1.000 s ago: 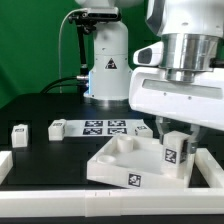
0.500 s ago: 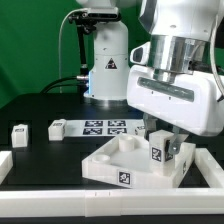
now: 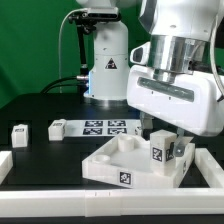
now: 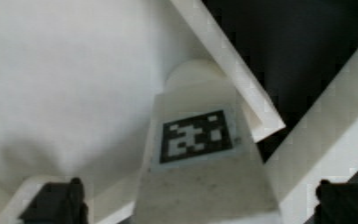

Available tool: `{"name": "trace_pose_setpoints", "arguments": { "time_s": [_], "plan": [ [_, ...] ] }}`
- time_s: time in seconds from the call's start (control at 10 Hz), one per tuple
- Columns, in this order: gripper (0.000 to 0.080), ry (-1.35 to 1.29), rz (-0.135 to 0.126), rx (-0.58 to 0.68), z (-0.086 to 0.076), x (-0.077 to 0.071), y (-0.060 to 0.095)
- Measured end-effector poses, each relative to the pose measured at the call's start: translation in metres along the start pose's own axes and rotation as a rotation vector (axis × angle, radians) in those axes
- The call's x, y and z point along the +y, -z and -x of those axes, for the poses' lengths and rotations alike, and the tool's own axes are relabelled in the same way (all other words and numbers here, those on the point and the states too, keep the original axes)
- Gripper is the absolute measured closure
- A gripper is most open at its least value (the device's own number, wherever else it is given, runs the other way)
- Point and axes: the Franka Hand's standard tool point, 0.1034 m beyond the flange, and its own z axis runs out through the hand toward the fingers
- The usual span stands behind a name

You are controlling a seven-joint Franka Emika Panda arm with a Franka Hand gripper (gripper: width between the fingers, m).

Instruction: Assemble one leg

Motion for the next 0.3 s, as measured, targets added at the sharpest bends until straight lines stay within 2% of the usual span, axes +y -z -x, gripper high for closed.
{"name": "trace_pose_setpoints", "arguments": {
  "time_s": [0.3],
  "plan": [
    [0.0150,0.000,0.000,0.000,0.0000,0.0000,0.0000]
  ]
}}
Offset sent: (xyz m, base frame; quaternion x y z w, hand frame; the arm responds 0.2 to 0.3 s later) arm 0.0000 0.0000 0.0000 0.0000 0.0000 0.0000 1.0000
